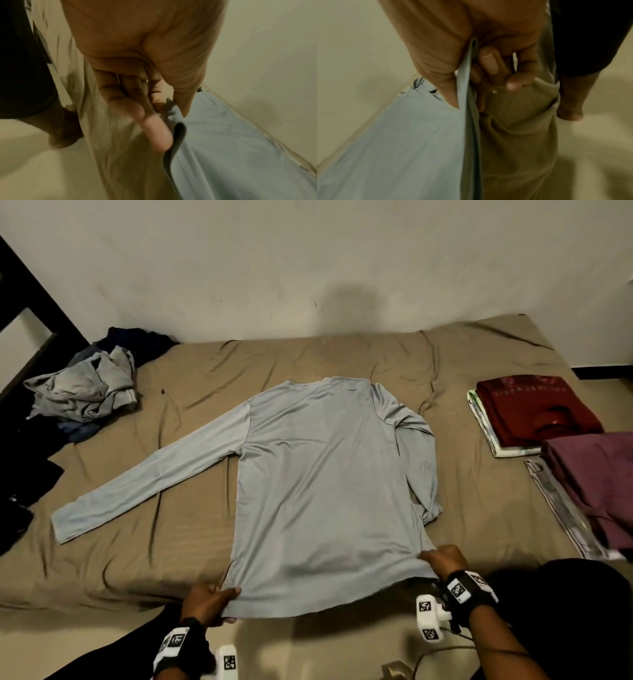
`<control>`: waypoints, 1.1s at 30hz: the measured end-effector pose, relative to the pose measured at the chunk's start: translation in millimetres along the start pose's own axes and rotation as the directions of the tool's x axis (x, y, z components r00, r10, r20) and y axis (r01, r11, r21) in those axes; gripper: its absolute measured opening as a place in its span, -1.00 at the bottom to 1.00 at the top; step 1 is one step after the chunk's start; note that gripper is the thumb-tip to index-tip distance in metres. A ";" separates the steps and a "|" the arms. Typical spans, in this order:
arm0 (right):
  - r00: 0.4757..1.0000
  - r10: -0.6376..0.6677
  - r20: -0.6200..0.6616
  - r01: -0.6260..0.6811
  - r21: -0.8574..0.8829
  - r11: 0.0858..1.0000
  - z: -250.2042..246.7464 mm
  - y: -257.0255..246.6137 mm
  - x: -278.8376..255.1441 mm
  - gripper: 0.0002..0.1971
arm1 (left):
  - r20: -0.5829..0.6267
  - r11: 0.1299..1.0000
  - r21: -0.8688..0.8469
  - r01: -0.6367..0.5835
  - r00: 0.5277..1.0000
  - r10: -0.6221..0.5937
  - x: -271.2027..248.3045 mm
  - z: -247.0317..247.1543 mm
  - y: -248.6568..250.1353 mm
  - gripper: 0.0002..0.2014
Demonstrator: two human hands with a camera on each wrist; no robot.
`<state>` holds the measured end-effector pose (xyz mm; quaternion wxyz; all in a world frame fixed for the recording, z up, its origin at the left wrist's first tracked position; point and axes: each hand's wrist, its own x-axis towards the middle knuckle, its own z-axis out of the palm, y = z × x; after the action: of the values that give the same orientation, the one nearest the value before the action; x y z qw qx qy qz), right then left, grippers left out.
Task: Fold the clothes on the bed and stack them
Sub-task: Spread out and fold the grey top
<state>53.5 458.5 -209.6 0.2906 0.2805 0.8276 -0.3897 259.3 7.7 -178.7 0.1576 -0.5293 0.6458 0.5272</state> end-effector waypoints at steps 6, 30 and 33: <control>0.995 0.088 -0.041 -0.096 -0.285 0.954 -12.2 1.2 -16.3 -0.42 | -0.060 0.964 0.266 -0.013 0.998 0.030 8.0 -4.4 -10.1 -0.60; 0.593 -0.532 -0.604 0.779 0.264 0.569 -111.5 -109.3 -8.9 -0.72 | 0.112 0.491 0.794 -0.358 0.880 0.462 24.3 75.4 77.2 -0.24; 0.341 -0.854 -0.392 0.783 -0.385 0.489 -132.4 -93.5 -5.5 -0.80 | 0.112 0.482 0.803 -0.350 0.884 0.454 27.3 76.6 79.0 -0.23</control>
<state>-42.2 513.8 -90.8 -0.1716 -0.0956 0.9225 -0.3322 154.4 49.3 -189.1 0.2138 -0.2628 0.9259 0.1675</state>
